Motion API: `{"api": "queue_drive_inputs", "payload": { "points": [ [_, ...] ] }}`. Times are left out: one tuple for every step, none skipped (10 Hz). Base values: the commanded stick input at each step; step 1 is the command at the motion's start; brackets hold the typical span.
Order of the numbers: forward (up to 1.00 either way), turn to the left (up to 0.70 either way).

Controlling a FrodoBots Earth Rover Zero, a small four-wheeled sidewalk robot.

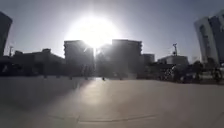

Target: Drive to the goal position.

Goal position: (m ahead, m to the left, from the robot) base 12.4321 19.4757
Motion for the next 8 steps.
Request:
{"api": "queue_drive_inputs", "payload": {
  "points": [
    [1.0, 0.04],
    [1.0, 0.04],
    [1.0, 0.04],
    [1.0, 0.04],
    [1.0, 0.04],
    [1.0, 0.04],
    [1.0, 0.04],
    [1.0, 0.04]
  ]
}}
